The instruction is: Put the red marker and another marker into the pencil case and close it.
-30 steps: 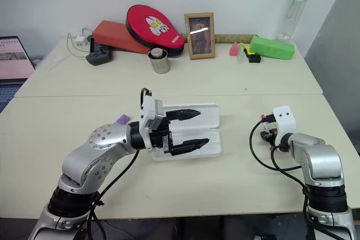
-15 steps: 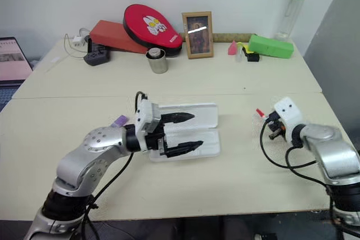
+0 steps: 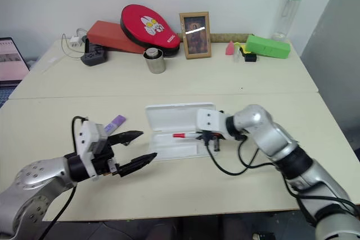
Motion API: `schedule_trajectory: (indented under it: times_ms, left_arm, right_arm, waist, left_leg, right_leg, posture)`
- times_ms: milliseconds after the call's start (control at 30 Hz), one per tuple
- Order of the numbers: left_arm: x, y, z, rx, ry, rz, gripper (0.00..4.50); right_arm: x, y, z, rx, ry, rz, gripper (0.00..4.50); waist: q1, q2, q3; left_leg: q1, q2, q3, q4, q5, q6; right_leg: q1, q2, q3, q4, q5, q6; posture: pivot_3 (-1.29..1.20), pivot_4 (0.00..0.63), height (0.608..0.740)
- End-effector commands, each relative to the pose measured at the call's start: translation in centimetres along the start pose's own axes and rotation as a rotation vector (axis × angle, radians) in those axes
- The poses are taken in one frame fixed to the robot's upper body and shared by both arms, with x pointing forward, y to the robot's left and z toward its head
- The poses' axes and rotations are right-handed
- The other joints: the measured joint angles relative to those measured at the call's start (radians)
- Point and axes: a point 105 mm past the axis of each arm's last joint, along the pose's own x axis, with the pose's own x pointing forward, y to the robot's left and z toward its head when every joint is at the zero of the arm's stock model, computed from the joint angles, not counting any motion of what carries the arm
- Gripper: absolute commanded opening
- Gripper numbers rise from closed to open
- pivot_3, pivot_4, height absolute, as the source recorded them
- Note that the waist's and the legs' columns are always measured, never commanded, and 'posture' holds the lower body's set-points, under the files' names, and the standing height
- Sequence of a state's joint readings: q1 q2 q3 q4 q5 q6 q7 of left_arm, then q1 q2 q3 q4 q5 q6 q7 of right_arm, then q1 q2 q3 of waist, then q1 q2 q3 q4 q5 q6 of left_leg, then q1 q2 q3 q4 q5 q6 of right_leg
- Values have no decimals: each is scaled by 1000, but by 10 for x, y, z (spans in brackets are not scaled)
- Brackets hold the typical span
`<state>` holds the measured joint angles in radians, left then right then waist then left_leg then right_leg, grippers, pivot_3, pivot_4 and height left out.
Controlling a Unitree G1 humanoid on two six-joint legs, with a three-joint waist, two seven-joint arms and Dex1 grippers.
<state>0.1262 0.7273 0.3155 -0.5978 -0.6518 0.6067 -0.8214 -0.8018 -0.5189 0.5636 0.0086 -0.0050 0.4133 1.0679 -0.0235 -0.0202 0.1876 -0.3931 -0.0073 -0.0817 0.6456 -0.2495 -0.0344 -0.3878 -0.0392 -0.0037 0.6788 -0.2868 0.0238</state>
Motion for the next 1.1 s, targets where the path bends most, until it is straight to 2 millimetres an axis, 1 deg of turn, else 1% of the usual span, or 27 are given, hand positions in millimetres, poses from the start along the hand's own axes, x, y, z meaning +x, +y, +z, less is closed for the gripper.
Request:
schedule_trajectory:
  times_ms: [33, 167, 333, 400, 433, 500, 667, 700, 733, 767, 833, 900, 967, 1033, 1100]
  left_arm:
    - [-8, 0, 11, 43, -21, 30, 4500]
    - [-7, 0, 12, 44, -25, 37, 4500]
    - [-2, -1, 14, 46, -33, 33, 4500]
    - [-2, -1, 14, 45, -35, 33, 4500]
    - [-2, -1, 14, 45, -35, 33, 4500]
    - [-1, 0, 14, 45, -35, 32, 4500]
    - [1, 1, 15, 48, -37, 32, 4500]
    - [1, 2, 15, 49, -38, 35, 4500]
    - [1, 3, 15, 51, -38, 38, 4500]
    - [1, 4, 16, 51, -39, 46, 4500]
    - [-1, 12, 16, 48, -38, 73, 4500]
    - [-2, 17, 15, 46, -36, 91, 4500]
    - [-5, 31, 16, 25, -51, 153, 4500]
    - [-14, 56, 15, 11, -48, 258, 4500]
    - [-19, 68, 15, 6, -45, 307, 4500]
  right_arm:
    - [4, -11, 5, -48, 8, -11, 289]
    - [14, -14, 7, -76, 21, 17, 289]
    - [18, -17, 9, -88, 17, 21, 289]
    - [17, -18, 11, -88, 13, 21, 992]
    - [17, -18, 12, -90, 10, 21, 1143]
    - [16, -18, 14, -90, 3, 21, 1711]
    - [11, -18, 19, -93, -19, 22, 2740]
    - [10, -17, 21, -92, -26, 27, 3004]
    - [9, -16, 24, -95, -37, 31, 3211]
    - [6, -15, 28, -95, -53, 34, 3542]
    - [-1, -15, 42, -100, -107, 28, 3914]
    - [-5, -15, 51, -100, -141, 23, 4424]
    - [-13, -13, 64, -79, -216, 27, 4474]
    - [-28, -9, 82, -35, -338, 36, 4474]
    - [-35, -6, 89, -6, -385, 41, 4474]
  waist:
    - [4, 0, 0]
    - [2, 0, 0]
    - [-4, 0, 0]
    - [-5, 0, 0]
    - [-5, 0, 0]
    - [-5, 0, 0]
    - [-5, 0, 0]
    - [-5, 0, 0]
    - [-5, 0, 0]
    - [-5, 0, 0]
    - [-5, 0, 0]
    - [-4, 0, 0]
    - [-4, 0, 0]
    - [-4, 1, 0]
    - [-4, 1, 0]
  left_leg:
    - [0, 0, 0, 0, 0, 0]
    - [0, -1, 1, 0, 0, -1]
    - [0, 1, 1, 0, 0, -1]
    - [1, 1, 1, 0, 0, -1]
    - [1, 1, 1, 0, 0, -1]
    - [1, 1, 1, 0, 0, -1]
    - [1, 1, 1, 0, 0, -1]
    - [1, 1, 1, 0, 0, -1]
    - [1, 1, 1, 0, 0, -1]
    - [1, 1, 1, 0, 0, -1]
    - [1, 1, 1, 0, 0, -1]
    - [1, 1, 1, 0, 0, -1]
    - [1, 1, 0, 0, 0, -1]
    - [1, 1, 0, 0, 0, 0]
    - [0, 1, -1, 0, 0, 0]
  right_leg:
    - [0, 0, 0, 0, 0, 0]
    - [0, 0, 0, 0, 0, 0]
    - [-1, 0, 0, 1, 0, -1]
    - [-1, 0, 0, 1, 0, -1]
    - [-1, 0, 0, 1, 0, -1]
    - [-1, 0, 0, 1, 0, -1]
    - [-1, 0, 0, 1, 0, -1]
    - [-1, 0, 0, 1, 0, -1]
    - [-1, 0, 0, 1, 0, -1]
    - [-1, 0, 0, 1, 0, -1]
    - [-1, 0, 0, 1, 0, -1]
    - [-1, 0, 0, 1, 0, -1]
    - [-1, 0, 0, 1, 0, -1]
    - [-1, 0, 0, 2, 0, -1]
    - [-1, 0, -2, 2, 0, -1]
  posture:
    - [0, 150, 740]
    - [0, 150, 740]
    - [0, 150, 740]
    - [0, 150, 740]
    - [0, 150, 740]
    - [0, 150, 740]
    - [0, 150, 740]
    - [0, 150, 740]
    - [0, 150, 740]
    - [0, 150, 740]
    - [0, 150, 740]
    - [0, 150, 740]
    - [0, 150, 740]
    - [0, 150, 740]
    - [0, 150, 740]
